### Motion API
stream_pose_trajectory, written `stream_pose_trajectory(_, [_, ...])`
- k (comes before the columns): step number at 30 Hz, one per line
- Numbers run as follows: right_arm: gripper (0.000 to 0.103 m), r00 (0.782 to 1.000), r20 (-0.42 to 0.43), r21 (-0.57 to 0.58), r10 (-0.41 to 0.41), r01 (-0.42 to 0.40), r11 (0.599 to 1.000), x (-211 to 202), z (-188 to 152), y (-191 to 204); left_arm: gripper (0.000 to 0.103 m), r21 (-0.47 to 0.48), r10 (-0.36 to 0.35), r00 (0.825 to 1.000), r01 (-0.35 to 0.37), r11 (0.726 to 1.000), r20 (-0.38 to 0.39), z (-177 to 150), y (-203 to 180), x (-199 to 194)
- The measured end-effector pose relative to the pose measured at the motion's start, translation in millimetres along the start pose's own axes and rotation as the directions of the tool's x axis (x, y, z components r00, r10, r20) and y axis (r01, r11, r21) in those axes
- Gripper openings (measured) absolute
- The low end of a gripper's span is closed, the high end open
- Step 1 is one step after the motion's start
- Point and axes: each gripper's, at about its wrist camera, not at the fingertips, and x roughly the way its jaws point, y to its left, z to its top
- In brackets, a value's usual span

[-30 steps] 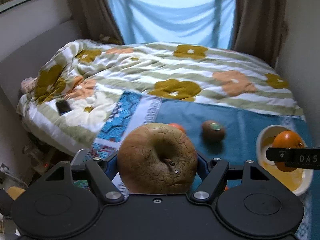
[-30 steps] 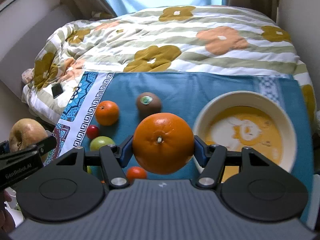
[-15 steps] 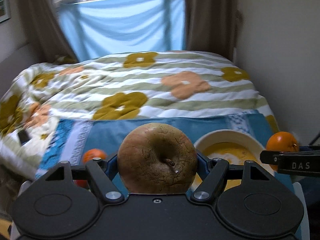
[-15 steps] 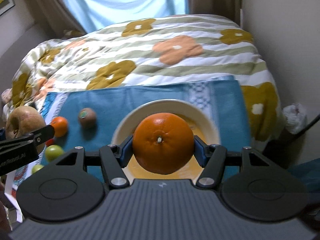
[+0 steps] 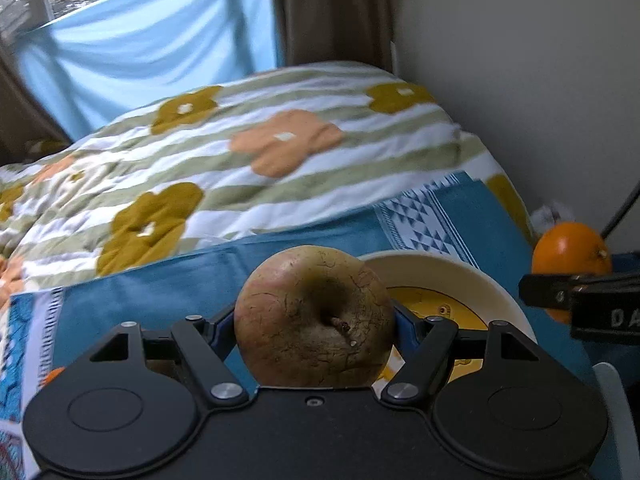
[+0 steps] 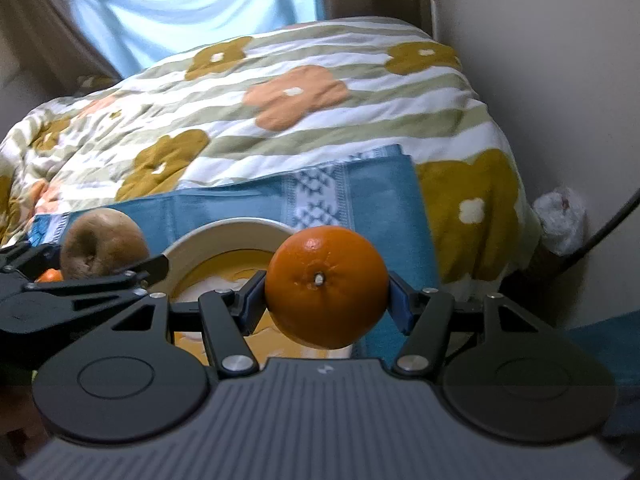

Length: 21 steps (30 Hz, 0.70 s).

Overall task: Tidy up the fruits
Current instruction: 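Carry the brown apple and orange into the cream bowl and release both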

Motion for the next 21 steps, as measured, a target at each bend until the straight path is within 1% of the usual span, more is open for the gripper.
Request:
stream_pose_trajectory(6, [0.076, 0.999, -0.021, 0.052, -0.028, 0.029, 0.998, 11, -2, -18, 0.078, 0.092, -0.015, 1.000, 0.017, 0.996, -0.023, -3, -21, 30])
stream_pose_trajectory(11, [0.076, 0.999, -0.035, 0.075, -0.037, 0.039, 0.996, 17, -3, -25, 0.078, 0.141, -0.016, 0.999, 0.020, 0.990, -0.030, -6, -28, 40])
stream_pose_trajectory(12, [0.076, 0.999, -0.035, 0.078, -0.038, 0.041, 0.996, 17, -4, -26, 0.079, 0.147, -0.019, 0.999, 0.023, 0.989, -0.027, -7, -29, 39])
stream_pose_trajectory(14, [0.076, 0.999, -0.035, 0.083, -0.040, 0.043, 0.996, 17, -3, -27, 0.087, 0.181, -0.008, 1.000, 0.003, 0.983, 0.026, -5, -33, 31])
stream_pose_trajectory(15, [0.076, 0.999, -0.035, 0.087, -0.041, 0.044, 0.995, 17, -3, -28, 0.095, 0.195, -0.002, 0.999, -0.007, 0.981, 0.047, -3, -34, 26])
stream_pose_trajectory(16, [0.076, 0.999, -0.035, 0.090, -0.041, 0.044, 0.995, 16, -3, -28, 0.097, 0.199, -0.003, 0.998, -0.010, 0.980, 0.061, -1, -34, 23])
stream_pose_trajectory(21, [0.076, 0.999, -0.034, 0.100, -0.041, 0.044, 0.994, 15, 0, -28, 0.097, 0.159, -0.015, 0.998, 0.005, 0.987, 0.062, 4, -20, 12])
